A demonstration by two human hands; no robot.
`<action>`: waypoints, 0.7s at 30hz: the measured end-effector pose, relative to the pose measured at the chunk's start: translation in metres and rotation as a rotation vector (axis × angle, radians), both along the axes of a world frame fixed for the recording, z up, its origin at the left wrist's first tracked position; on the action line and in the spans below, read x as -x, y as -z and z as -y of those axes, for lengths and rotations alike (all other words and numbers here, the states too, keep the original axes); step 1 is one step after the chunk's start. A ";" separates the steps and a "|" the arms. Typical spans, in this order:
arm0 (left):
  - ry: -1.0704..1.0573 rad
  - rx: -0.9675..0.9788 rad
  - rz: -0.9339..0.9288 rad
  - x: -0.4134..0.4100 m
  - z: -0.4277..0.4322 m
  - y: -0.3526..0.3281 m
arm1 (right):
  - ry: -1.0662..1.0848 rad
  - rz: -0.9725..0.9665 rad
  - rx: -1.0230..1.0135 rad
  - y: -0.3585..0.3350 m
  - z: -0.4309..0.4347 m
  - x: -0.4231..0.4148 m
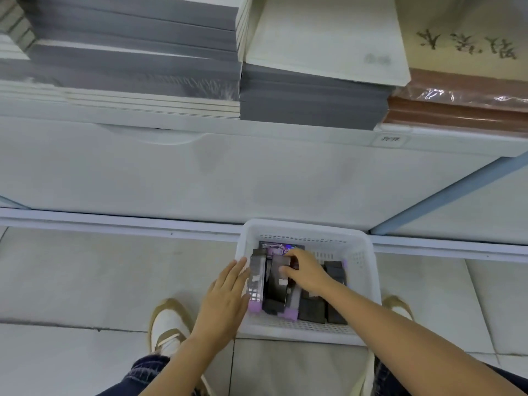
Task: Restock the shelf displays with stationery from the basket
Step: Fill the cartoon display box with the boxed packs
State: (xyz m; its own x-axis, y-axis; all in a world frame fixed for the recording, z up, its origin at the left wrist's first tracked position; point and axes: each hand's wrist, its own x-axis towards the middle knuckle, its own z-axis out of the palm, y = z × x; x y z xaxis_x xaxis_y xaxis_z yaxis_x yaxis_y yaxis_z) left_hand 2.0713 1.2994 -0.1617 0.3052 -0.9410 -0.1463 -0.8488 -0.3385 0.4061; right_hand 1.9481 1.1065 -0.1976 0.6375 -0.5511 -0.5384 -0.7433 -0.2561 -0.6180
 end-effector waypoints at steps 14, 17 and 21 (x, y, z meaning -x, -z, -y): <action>-0.488 0.062 -1.139 0.000 0.039 -0.039 | 0.103 0.344 -0.457 -0.069 0.020 -0.013; -0.515 -0.039 -1.231 -0.003 0.039 -0.039 | 0.024 0.381 -0.568 -0.070 0.007 -0.026; -0.635 0.006 -1.159 -0.017 0.026 -0.027 | 0.205 0.366 -0.442 -0.056 -0.004 -0.033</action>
State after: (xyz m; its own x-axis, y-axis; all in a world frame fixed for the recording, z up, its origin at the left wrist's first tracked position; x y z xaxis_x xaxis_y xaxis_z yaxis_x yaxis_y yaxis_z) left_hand 2.0882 1.2739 -0.1343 0.3922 -0.6831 -0.6161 0.2940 -0.5416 0.7876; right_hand 1.9810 1.1101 -0.1418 0.7289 -0.4565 -0.5102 -0.4695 0.2090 -0.8578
